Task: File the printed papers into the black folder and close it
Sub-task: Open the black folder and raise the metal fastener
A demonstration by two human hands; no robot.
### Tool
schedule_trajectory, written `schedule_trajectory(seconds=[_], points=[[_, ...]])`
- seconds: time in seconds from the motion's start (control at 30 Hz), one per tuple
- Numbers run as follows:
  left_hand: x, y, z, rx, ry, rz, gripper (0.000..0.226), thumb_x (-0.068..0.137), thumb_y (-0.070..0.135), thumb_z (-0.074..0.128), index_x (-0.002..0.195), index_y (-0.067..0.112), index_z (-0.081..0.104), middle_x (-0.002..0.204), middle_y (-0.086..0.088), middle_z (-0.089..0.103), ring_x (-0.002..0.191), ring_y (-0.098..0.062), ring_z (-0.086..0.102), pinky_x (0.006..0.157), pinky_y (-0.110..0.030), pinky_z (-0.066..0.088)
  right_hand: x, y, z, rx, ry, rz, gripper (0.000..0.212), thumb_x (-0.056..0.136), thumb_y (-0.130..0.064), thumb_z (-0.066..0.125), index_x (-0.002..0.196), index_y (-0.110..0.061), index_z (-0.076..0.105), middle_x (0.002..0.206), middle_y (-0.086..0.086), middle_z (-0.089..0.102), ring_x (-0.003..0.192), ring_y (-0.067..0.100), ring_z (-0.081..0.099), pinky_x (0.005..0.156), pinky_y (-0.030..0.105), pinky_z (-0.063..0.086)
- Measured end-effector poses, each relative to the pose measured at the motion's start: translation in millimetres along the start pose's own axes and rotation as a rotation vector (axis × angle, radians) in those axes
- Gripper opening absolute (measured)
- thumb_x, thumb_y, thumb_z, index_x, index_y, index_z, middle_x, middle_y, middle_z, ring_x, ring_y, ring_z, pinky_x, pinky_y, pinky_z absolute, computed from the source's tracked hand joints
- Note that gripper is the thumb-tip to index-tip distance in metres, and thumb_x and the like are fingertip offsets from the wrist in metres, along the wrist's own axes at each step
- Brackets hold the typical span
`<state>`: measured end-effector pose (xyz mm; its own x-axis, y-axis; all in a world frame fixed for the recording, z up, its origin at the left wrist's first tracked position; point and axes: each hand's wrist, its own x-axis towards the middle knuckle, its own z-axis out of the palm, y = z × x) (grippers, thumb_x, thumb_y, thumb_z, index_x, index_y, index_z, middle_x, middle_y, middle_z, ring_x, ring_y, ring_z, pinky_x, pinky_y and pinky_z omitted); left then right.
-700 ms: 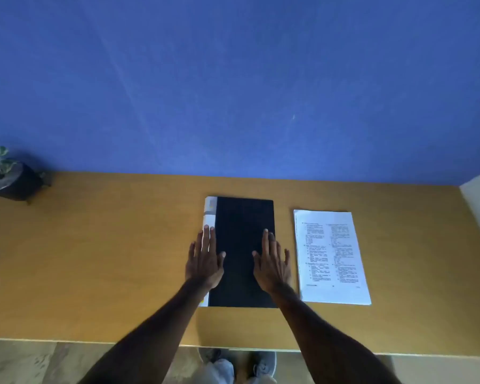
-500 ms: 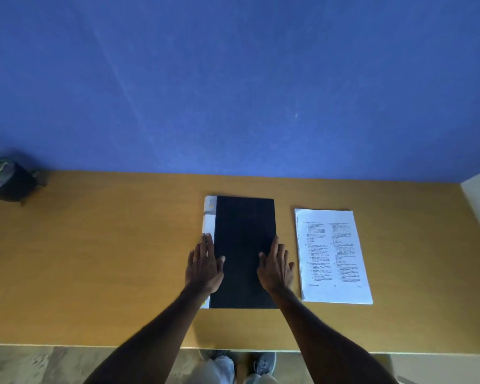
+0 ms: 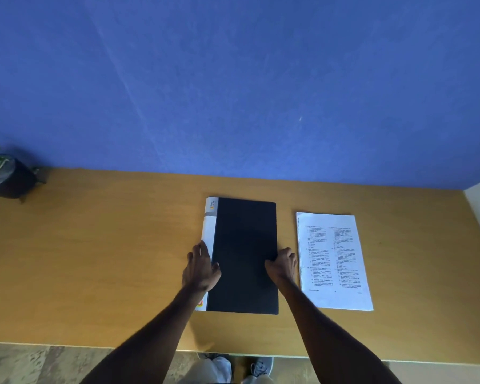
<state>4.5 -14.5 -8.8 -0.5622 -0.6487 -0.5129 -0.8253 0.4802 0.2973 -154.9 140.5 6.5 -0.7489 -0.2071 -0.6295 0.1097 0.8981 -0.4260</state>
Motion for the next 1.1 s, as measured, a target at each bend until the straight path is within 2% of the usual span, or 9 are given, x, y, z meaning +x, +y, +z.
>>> schedule_trajectory(seconds=[0.17,0.33,0.47,0.6,0.7,0.8,0.9,1.0,1.1], points=[[2,-7,0,0.048,-0.034,0.047,0.096,0.104,0.034,0.068,0.173,0.004,0.009,0.172,-0.013,0.024,0.156,-0.036,0.040,0.107,-0.043,0.061,11,0,-9,0.225,0.004,0.087,0.051,0.098,-0.011,0.073,0.143,0.007,0.057,0.150,0.023,0.054,0.142,0.041,0.053,0.118,0.049,0.050],[0,-7,-3,0.046,-0.049,0.056,0.100,0.104,0.033,0.071,0.173,0.003,0.005,0.173,-0.015,0.021,0.157,-0.038,0.039,0.108,-0.043,0.061,11,-1,-16,0.475,-0.029,0.159,0.034,0.100,-0.008,0.075,0.128,0.011,0.071,0.133,0.027,0.072,0.126,0.043,0.070,0.111,0.056,0.059],[-4,-5,-3,0.013,-0.043,0.040,0.100,0.105,0.031,0.070,0.174,0.003,0.002,0.175,-0.013,0.020,0.159,-0.038,0.037,0.111,-0.045,0.059,5,0,-19,0.577,-0.025,0.128,0.039,0.100,-0.005,0.076,0.137,0.005,0.067,0.136,0.021,0.071,0.130,0.041,0.069,0.113,0.053,0.058],[-10,-6,-2,-0.017,-0.038,0.057,0.096,0.108,0.027,0.066,0.174,0.005,0.001,0.178,-0.011,0.015,0.163,-0.037,0.031,0.115,-0.046,0.057,2,6,-23,0.553,-0.012,0.086,0.025,0.098,-0.008,0.079,0.118,0.007,0.077,0.126,0.024,0.078,0.121,0.041,0.072,0.111,0.055,0.058],[-16,-8,-5,-0.025,-0.030,0.083,0.092,0.107,0.026,0.066,0.175,0.008,0.006,0.179,-0.010,0.015,0.164,-0.036,0.029,0.118,-0.046,0.054,-3,7,-29,0.581,-0.006,0.060,0.025,0.099,-0.010,0.078,0.115,0.010,0.078,0.124,0.028,0.078,0.106,0.035,0.070,0.106,0.057,0.059],[-19,-7,-12,-0.056,0.001,0.110,0.080,0.108,0.026,0.064,0.173,0.013,0.021,0.178,-0.008,0.023,0.164,-0.033,0.031,0.120,-0.046,0.053,-10,1,-35,0.608,0.009,0.012,0.026,0.104,-0.014,0.072,0.114,0.010,0.079,0.122,0.028,0.078,0.116,0.046,0.074,0.104,0.062,0.061],[-24,3,-26,-0.164,0.016,0.137,0.059,0.110,0.033,0.058,0.166,0.017,0.044,0.168,-0.005,0.049,0.153,-0.028,0.053,0.120,-0.048,0.051,-21,-8,-39,0.596,0.033,-0.078,0.025,0.106,-0.018,0.070,0.111,0.005,0.081,0.117,0.022,0.080,0.115,0.044,0.075,0.098,0.062,0.064],[-34,20,-43,-0.260,0.059,0.197,0.055,0.110,0.050,0.053,0.157,0.024,0.055,0.151,0.006,0.069,0.127,-0.018,0.073,0.108,-0.044,0.060,-32,-20,-36,0.600,0.042,-0.183,0.031,0.108,-0.028,0.068,0.108,0.001,0.079,0.105,0.015,0.079,0.096,0.034,0.074,0.080,0.047,0.067],[-44,30,-58,-0.329,0.136,0.273,0.068,0.104,0.075,0.043,0.157,0.033,0.051,0.147,0.012,0.070,0.119,-0.013,0.075,0.103,-0.045,0.062,-46,-37,-27,0.661,0.031,-0.289,0.031,0.110,-0.037,0.064,0.100,-0.010,0.076,0.083,0.008,0.072,0.070,0.018,0.065,0.062,0.035,0.058]])
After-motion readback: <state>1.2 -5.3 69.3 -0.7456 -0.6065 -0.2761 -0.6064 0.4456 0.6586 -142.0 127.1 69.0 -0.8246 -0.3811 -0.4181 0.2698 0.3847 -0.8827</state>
